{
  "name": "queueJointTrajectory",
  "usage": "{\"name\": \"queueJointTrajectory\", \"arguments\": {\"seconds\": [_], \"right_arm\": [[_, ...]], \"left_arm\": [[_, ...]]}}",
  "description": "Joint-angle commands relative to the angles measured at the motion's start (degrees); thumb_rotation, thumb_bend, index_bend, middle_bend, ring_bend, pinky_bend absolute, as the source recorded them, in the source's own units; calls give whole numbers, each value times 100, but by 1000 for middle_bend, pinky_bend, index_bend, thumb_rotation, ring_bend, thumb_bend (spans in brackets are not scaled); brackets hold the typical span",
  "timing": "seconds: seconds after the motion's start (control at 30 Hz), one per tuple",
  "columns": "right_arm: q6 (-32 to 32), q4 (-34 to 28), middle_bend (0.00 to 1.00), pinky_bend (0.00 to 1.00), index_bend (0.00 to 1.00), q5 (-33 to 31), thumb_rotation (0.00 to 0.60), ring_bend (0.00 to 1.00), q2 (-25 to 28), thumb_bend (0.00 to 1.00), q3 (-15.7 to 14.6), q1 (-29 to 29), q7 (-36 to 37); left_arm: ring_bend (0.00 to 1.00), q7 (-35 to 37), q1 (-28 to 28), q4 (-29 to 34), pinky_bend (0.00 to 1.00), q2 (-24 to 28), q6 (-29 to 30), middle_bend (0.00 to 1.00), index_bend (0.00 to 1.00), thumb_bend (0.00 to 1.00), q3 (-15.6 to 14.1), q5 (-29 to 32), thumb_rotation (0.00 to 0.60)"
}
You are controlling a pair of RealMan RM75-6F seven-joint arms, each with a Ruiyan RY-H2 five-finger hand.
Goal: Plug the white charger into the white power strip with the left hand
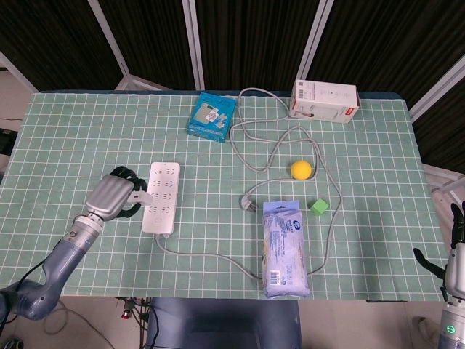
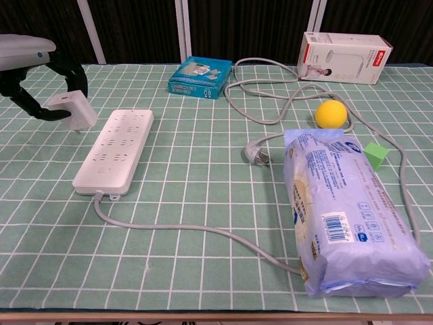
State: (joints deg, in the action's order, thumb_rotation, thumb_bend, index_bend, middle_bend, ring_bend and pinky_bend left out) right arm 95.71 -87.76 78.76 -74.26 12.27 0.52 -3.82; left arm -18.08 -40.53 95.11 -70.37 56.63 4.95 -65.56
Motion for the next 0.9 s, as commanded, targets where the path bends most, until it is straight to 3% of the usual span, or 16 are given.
{"name": "queueJointTrajectory", "arguments": {"seconds": [0.03,0.6,0.9], "right_arm": [[3,-3,0,0,8,10,600,0,1,130,-3,-1,1],[11,0,0,0,8,-6,600,0,8,129,7,12,13],[14,18,0,0,7,-15,600,0,21,130,19,16,25]], "left_arm": [[233,-484,-166,227,167,30,-162,566,566,387,55,391,600],[233,-709,-378,-401,167,-639,-386,565,567,387,69,693,600],[233,-834,-439,-438,166,-741,-437,566,567,387,37,764,600]]}}
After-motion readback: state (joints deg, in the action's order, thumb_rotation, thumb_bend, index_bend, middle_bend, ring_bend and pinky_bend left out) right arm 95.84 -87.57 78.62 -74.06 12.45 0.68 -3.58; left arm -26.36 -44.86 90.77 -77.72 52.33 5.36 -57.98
